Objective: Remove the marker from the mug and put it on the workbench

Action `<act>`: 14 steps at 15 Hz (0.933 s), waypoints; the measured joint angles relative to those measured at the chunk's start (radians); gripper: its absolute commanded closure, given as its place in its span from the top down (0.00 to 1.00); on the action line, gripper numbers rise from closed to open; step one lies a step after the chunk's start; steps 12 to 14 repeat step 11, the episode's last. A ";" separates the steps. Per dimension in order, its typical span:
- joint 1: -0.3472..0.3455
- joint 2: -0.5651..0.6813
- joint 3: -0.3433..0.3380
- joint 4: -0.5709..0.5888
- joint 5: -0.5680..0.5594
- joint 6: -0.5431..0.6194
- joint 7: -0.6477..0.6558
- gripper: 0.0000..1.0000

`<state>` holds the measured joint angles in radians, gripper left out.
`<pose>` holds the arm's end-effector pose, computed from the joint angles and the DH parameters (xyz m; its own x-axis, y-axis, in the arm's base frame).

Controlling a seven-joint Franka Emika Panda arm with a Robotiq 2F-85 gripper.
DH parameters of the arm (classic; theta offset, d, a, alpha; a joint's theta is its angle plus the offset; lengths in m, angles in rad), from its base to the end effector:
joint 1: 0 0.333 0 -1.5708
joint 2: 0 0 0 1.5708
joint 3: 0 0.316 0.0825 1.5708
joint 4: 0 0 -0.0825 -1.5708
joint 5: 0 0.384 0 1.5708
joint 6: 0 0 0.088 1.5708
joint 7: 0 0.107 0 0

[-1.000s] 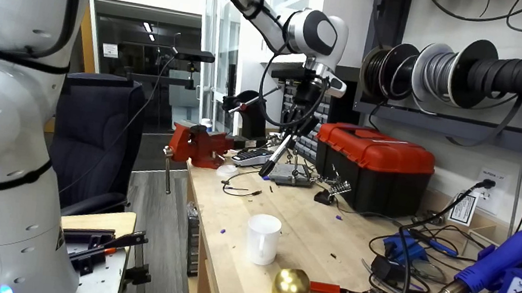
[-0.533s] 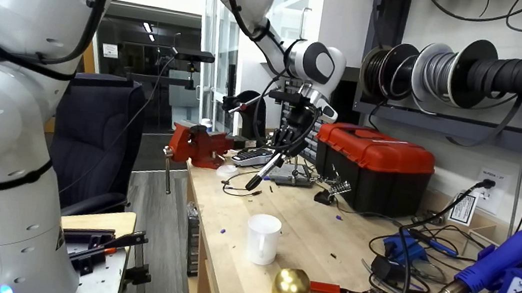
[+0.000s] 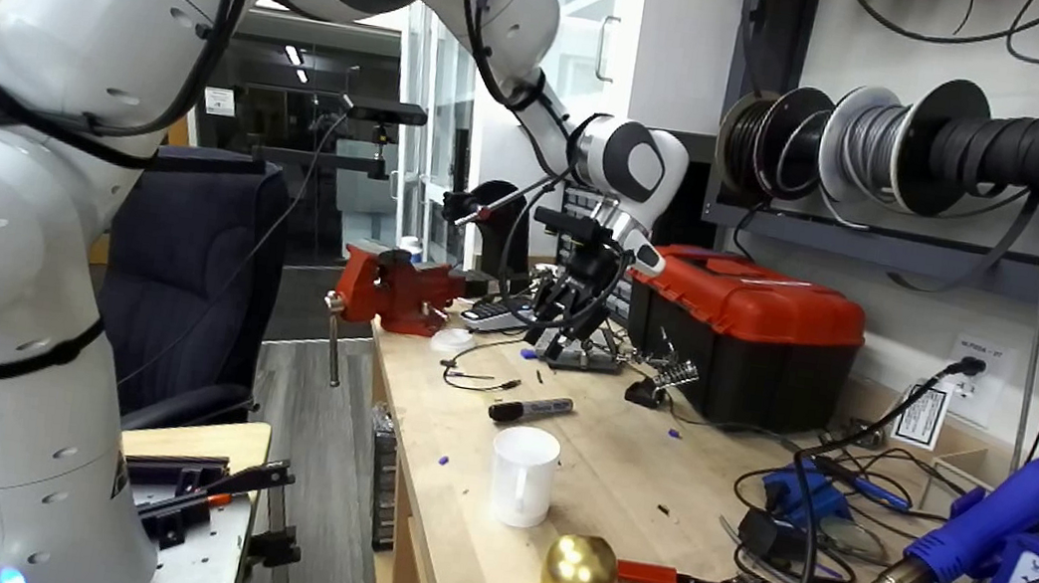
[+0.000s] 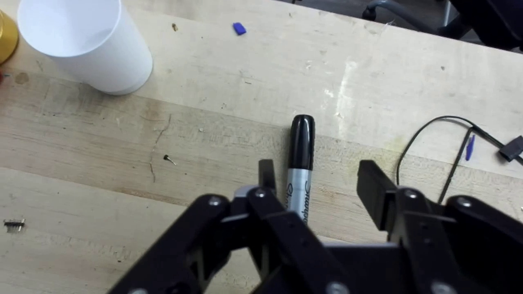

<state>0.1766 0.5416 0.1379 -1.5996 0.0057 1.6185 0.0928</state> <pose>0.5963 0.1850 0.2895 0.8440 0.1961 -0.4992 0.2096 -0.9773 -0.0295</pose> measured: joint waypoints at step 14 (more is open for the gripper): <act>-0.018 -0.109 -0.039 -0.164 0.023 0.145 0.042 1.00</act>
